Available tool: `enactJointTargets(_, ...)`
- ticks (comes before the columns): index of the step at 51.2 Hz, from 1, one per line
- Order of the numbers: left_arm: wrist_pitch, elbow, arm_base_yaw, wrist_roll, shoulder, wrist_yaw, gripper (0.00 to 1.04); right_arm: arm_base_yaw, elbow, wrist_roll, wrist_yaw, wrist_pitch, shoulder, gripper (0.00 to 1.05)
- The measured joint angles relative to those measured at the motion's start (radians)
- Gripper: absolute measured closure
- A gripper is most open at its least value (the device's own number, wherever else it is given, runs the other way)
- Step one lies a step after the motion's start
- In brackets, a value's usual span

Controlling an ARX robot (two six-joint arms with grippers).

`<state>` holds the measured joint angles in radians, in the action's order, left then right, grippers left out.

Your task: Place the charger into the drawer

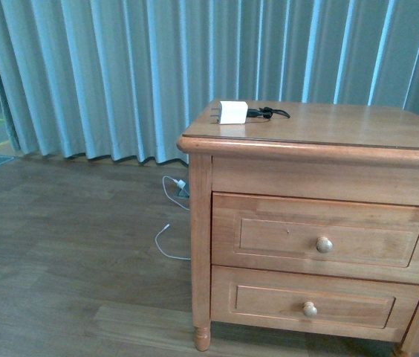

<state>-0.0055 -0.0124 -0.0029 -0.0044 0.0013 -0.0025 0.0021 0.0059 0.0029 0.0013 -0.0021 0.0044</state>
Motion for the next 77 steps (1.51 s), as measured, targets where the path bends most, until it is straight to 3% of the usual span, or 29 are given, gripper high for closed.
enactJointTargets(53, 0.000, 0.000, 0.000, 0.000, 0.000, 0.000, 0.06, 0.000, 0.000, 0.000, 0.000, 0.000, 0.000, 0.08)
enactJointTargets(60, 0.000, 0.000, 0.000, 0.000, 0.000, 0.000, 0.06, 0.061, 0.033, 0.072, 0.176, -0.068, 0.124, 0.08)
enactJointTargets(67, 0.000, 0.000, 0.000, 0.000, 0.000, 0.000, 0.06, 0.104, 0.048, 0.089, 0.191, 0.045, 0.295, 0.08)
enactJointTargets(77, 0.000, 0.000, 0.000, 0.000, 0.000, 0.000, 0.06, 0.155, 0.101, 0.089, 0.212, 0.335, 0.673, 0.08)
